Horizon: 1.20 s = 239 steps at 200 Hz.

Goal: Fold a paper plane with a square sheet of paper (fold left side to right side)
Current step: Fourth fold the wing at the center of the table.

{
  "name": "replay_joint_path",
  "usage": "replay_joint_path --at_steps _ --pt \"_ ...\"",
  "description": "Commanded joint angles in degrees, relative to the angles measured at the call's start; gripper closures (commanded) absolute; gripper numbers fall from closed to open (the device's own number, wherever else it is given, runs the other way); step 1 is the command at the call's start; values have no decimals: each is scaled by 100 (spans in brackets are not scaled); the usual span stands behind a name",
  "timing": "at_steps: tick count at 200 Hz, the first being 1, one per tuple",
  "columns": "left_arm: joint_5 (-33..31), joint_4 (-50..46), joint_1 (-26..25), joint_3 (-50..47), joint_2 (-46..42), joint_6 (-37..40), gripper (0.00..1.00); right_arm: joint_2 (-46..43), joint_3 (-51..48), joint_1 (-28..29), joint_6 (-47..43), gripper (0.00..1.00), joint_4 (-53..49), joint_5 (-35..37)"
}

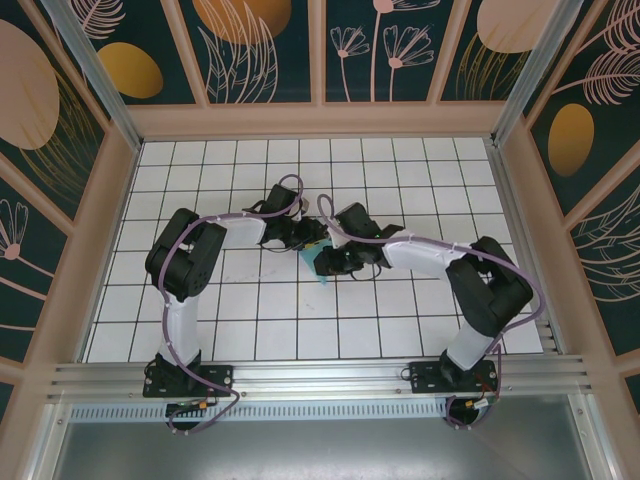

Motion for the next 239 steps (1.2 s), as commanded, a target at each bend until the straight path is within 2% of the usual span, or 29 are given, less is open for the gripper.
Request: replay_joint_path --at_steps 1,175,239 --pt "-708 -523 1 -201 560 231 65 322 53 38 81 80 120 -286" --pt "-752 -568 2 -197 588 262 65 905 -299 -102 186 80 149 -404" --pt "-790 -595 5 -192 606 271 65 525 -830 -53 168 85 -77 -575"
